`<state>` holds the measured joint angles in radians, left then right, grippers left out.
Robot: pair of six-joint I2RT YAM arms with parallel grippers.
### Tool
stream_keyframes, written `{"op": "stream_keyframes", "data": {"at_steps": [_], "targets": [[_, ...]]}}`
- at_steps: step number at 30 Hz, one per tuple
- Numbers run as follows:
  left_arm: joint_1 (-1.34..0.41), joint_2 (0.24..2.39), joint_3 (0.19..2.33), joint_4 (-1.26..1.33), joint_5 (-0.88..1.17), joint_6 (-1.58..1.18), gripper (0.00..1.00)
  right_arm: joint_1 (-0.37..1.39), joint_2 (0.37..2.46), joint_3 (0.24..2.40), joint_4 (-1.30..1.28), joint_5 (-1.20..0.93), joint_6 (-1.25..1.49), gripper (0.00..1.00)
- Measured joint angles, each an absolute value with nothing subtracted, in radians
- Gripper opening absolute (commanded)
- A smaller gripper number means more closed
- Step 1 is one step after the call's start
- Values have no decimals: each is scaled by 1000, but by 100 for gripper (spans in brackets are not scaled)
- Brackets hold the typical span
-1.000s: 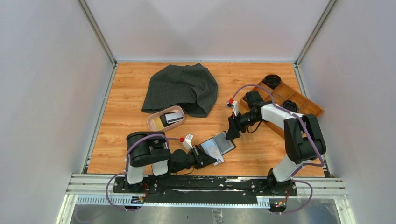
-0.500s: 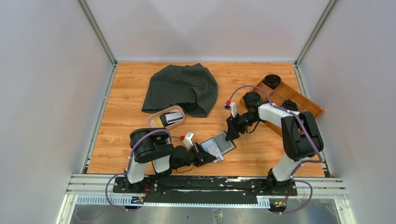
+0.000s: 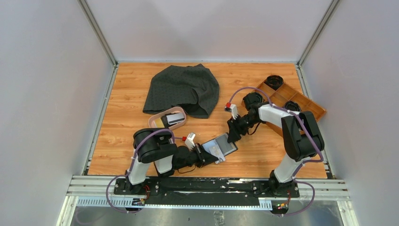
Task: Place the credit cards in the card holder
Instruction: Insert the credit card into the card holder.
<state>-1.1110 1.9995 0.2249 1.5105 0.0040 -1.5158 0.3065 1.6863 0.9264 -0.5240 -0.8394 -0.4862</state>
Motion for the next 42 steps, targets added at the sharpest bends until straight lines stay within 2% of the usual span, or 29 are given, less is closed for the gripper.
{"op": "stream_keyframes", "data": {"at_steps": [42], "targets": [[-1094,2010,224,1513,42,-1512,0,323,1715,951,-543,-799,-486,49]]}}
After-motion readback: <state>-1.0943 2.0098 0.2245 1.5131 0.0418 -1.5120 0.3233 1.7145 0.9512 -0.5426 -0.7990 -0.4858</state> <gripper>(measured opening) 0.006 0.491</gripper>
